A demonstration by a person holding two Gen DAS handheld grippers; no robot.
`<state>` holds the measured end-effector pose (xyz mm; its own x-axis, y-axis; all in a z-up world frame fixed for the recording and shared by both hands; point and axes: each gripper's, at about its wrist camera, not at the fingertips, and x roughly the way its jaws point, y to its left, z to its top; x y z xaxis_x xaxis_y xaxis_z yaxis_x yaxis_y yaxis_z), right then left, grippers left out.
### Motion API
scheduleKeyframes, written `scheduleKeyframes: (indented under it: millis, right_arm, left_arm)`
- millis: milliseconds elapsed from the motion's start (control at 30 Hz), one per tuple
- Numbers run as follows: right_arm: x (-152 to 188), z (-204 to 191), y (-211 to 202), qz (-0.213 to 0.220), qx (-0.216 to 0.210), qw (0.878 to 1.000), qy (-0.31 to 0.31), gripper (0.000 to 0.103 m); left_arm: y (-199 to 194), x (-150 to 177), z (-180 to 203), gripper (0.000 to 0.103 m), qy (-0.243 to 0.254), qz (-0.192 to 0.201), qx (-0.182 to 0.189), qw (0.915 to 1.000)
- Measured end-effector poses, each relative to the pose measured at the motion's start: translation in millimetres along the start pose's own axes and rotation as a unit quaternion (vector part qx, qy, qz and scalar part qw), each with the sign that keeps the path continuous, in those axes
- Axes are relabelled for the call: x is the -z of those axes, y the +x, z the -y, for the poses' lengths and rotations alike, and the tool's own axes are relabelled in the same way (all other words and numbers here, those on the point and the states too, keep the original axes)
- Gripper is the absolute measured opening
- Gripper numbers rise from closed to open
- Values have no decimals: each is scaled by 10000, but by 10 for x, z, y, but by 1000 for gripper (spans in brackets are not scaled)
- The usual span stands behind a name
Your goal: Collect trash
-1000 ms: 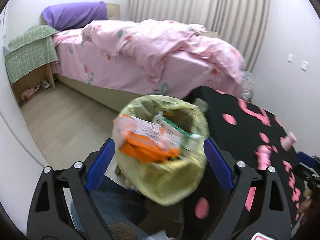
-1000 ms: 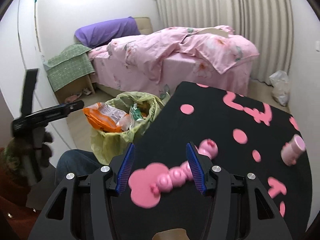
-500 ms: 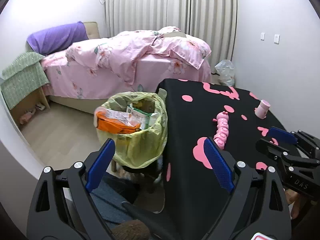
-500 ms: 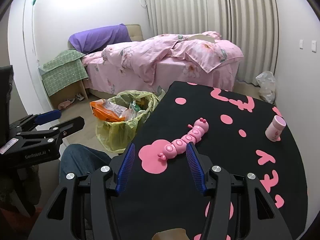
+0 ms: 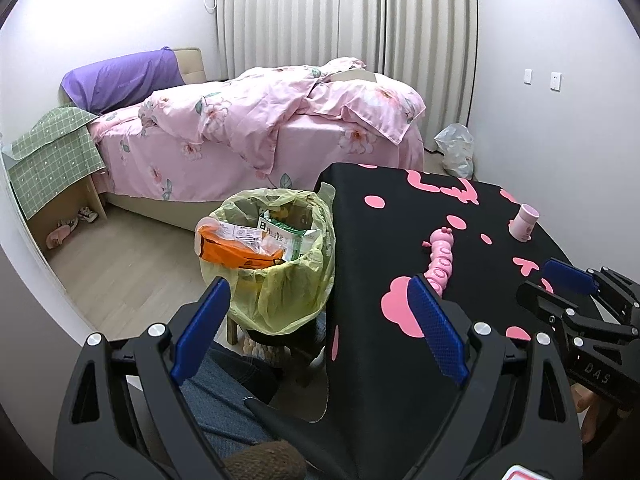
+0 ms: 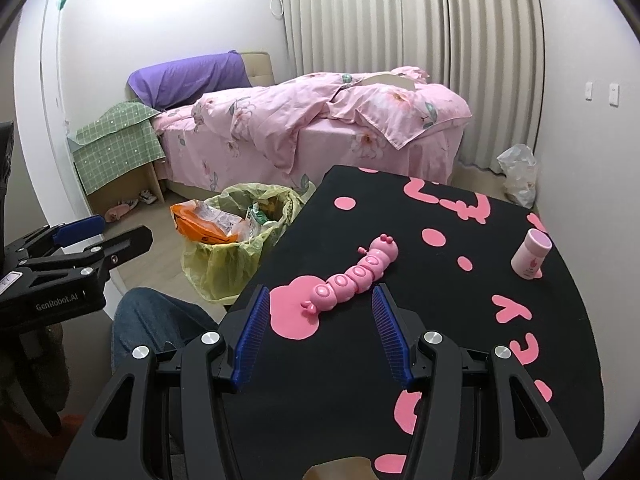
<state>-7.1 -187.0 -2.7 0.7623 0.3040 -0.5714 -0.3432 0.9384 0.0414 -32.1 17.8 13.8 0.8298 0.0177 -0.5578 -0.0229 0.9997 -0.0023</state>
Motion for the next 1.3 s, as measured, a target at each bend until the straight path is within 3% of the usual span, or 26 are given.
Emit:
scheduleKeyframes:
  millis: [1300]
  right_arm:
    - [13,-6,-1,-15,-60,10000,-20,51]
  left_arm:
    - [-7,59,-68,86,19,-96,39,9999]
